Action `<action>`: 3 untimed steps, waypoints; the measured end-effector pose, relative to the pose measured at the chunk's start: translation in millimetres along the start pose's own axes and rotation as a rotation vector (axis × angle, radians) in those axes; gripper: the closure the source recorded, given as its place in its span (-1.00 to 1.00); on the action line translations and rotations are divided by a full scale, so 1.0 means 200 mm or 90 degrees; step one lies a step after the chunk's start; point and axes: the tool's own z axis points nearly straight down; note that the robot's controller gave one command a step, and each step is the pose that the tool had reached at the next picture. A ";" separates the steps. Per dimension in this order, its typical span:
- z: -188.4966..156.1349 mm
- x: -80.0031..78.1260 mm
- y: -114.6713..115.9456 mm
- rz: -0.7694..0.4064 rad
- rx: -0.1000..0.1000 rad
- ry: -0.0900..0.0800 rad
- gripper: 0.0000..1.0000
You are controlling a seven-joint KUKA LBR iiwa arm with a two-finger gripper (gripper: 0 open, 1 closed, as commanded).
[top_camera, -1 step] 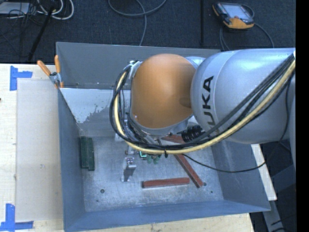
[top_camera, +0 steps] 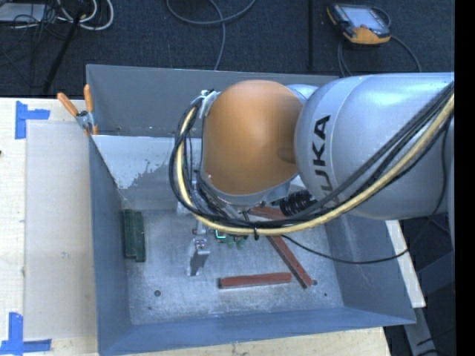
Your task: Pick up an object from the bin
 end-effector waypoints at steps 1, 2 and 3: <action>0.11 -0.06 -0.18 -0.051 -0.001 -0.001 -1.00; 0.28 -0.06 -0.26 -0.002 0.001 0.000 -1.00; 0.33 0.01 -0.34 0.054 0.001 0.002 -1.00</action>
Offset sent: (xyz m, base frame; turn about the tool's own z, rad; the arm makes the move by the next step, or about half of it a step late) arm 0.0088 -0.0506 -0.0813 0.1072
